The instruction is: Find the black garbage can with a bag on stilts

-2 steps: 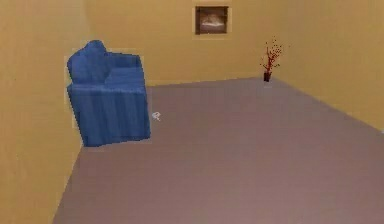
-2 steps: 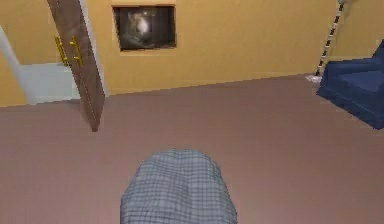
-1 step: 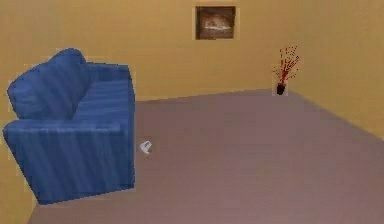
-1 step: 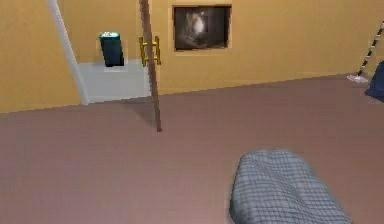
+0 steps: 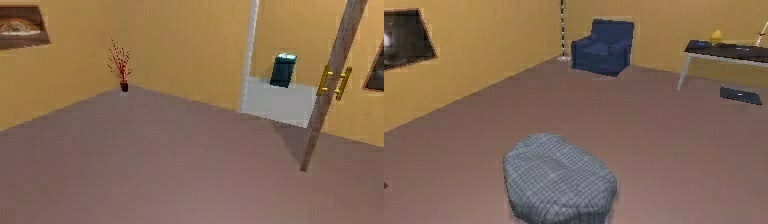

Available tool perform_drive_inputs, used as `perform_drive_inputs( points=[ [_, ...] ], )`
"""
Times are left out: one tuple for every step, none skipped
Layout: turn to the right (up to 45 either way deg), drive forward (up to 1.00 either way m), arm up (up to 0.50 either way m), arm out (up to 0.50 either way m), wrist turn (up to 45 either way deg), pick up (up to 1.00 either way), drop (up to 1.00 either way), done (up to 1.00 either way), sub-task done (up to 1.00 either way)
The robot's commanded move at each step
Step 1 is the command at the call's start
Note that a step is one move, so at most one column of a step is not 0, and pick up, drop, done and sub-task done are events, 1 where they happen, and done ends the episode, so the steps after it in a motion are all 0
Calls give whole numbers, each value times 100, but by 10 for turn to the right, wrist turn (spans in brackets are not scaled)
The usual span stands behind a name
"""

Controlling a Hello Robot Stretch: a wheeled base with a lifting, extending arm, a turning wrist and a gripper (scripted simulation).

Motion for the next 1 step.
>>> perform_drive_inputs(
  points=[
    [210, 0, 0, 0, 0, 0, 0, 0, 0]
  ],
)
